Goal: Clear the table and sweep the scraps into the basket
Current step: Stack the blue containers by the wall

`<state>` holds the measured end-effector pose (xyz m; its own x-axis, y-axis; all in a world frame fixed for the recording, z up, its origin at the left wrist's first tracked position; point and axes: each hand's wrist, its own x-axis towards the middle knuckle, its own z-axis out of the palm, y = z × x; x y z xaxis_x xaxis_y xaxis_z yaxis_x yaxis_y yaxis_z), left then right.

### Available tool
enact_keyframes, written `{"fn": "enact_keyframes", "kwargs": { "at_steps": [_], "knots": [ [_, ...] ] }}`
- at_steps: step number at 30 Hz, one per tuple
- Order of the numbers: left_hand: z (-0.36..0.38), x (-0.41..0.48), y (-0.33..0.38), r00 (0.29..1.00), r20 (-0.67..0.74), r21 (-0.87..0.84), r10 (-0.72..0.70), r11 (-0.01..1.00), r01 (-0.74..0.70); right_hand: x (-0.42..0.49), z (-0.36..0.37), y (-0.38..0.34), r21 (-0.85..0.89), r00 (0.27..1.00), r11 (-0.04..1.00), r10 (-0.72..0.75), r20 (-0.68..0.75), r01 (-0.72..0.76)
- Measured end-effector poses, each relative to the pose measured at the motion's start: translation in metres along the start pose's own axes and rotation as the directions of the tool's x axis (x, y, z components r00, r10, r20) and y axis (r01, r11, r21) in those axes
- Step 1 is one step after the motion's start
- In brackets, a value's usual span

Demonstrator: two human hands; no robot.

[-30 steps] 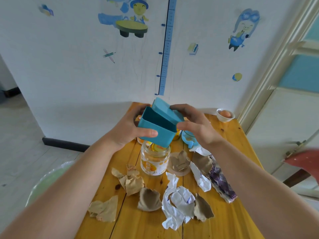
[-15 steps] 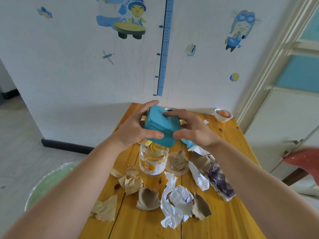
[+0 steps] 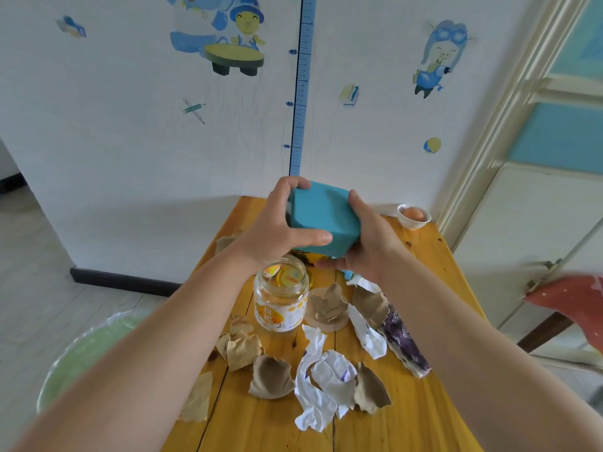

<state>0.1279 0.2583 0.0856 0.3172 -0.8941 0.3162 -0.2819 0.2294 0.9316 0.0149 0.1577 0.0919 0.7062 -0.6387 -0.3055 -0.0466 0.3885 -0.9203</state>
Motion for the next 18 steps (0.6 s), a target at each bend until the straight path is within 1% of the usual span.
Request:
{"fn": "enact_keyframes", "kwargs": {
  "at_steps": [1,2,3,4,5,6,8,10,13,16,18],
  "knots": [
    [0.003,0.001,0.002,0.999,0.006,-0.111,-0.049,0.993,0.050,0.000,0.001,-0.001,0.034,0.999,0.999,-0.011,-0.038,0.013],
    [0.006,0.002,0.004,0.994,-0.004,-0.244,-0.111,0.964,0.106,-0.001,0.001,0.000,0.058,0.996,0.998,-0.036,-0.077,0.040],
    [0.011,0.005,0.005,0.985,-0.035,-0.337,-0.169,0.930,0.148,0.000,0.000,0.001,0.072,0.991,0.994,-0.075,-0.110,0.083],
    [0.017,0.008,0.007,0.973,-0.079,-0.349,-0.216,0.920,0.176,0.000,0.000,0.003,0.065,0.982,0.988,-0.129,-0.137,0.139],
    [0.023,0.011,0.007,0.961,-0.126,-0.285,-0.245,0.937,0.202,0.001,-0.001,0.006,0.009,0.967,0.980,-0.195,-0.165,0.199],
    [0.029,0.015,0.008,0.953,-0.172,-0.181,-0.249,0.959,0.218,0.002,-0.003,0.009,-0.076,0.946,0.965,-0.260,-0.195,0.250],
    [0.041,0.020,0.006,0.944,-0.260,0.055,-0.203,0.973,0.224,0.001,-0.006,0.013,-0.207,0.898,0.923,-0.370,-0.236,0.326],
    [0.050,0.023,0.004,0.931,-0.335,0.177,-0.146,0.961,0.214,-0.001,-0.010,0.016,-0.271,0.853,0.880,-0.456,-0.254,0.390],
    [0.059,0.026,-0.004,0.889,-0.454,0.219,-0.066,0.959,0.182,-0.002,-0.017,0.018,-0.347,0.796,0.815,-0.556,-0.239,0.465],
    [0.068,0.028,-0.009,0.886,-0.461,0.263,-0.053,0.945,0.194,-0.002,-0.026,0.022,-0.384,0.791,0.805,-0.561,-0.244,0.453],
    [0.075,0.030,-0.010,0.888,-0.449,0.257,-0.094,0.939,0.229,0.001,-0.033,0.023,-0.394,0.802,0.820,-0.534,-0.267,0.415]
  ]
}}
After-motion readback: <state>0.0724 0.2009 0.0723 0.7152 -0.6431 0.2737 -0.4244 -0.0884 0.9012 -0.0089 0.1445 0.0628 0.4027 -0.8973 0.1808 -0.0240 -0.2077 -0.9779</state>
